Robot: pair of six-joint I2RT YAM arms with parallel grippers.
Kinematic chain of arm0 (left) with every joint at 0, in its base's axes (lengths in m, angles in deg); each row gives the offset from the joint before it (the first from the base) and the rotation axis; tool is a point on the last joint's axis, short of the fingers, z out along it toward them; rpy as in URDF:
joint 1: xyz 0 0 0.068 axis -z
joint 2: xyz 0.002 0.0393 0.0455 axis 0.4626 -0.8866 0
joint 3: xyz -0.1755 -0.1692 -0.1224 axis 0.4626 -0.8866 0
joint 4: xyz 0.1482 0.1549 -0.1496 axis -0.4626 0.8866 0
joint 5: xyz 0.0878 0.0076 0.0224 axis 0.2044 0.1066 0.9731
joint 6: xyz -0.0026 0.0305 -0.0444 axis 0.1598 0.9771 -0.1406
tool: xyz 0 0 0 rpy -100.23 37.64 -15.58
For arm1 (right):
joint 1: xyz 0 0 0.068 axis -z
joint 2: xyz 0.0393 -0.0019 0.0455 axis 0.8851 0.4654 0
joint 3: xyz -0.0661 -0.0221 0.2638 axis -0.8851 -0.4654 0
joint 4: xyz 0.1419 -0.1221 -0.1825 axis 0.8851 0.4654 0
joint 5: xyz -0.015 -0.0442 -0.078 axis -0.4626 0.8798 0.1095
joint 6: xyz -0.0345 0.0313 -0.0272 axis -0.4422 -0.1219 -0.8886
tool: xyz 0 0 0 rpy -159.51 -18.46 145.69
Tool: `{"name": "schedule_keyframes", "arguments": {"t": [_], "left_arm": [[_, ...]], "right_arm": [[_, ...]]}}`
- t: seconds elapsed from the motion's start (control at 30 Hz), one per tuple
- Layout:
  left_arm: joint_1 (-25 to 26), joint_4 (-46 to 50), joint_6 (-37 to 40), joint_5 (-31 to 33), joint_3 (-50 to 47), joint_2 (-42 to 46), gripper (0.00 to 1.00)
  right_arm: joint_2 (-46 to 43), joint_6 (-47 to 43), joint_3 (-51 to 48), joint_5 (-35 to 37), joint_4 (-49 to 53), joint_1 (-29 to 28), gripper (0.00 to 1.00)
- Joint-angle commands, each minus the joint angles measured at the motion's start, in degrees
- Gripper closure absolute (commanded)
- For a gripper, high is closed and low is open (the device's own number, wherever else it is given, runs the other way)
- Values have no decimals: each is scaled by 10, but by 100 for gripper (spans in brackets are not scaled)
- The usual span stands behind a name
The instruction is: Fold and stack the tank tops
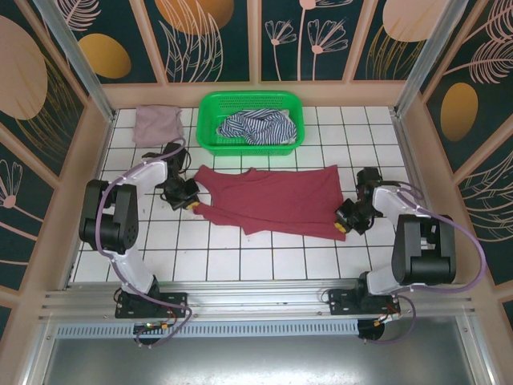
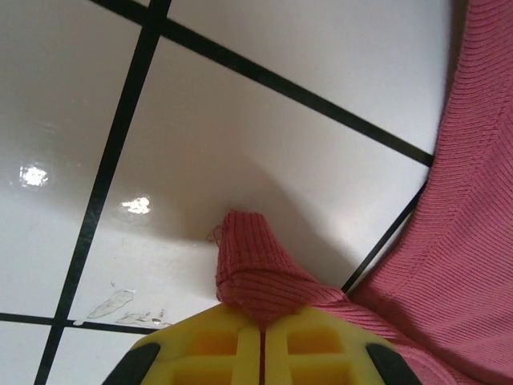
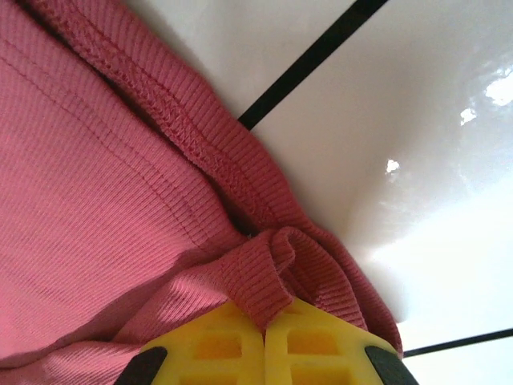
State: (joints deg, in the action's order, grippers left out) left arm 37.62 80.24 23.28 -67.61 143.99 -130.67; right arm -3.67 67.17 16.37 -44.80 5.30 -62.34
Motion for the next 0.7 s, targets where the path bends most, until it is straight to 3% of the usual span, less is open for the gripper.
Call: {"name": "schedule_keyframes", "arguments": {"t": [0.0,0.67], "left_arm": [[-6,-3,6,2,18,-18,92],[-6,25,28,49,87,-36,75]], "right_arm": [[12,-11,22,0,-17,9,94],[29,94,80,-36,-104,26,83]]}}
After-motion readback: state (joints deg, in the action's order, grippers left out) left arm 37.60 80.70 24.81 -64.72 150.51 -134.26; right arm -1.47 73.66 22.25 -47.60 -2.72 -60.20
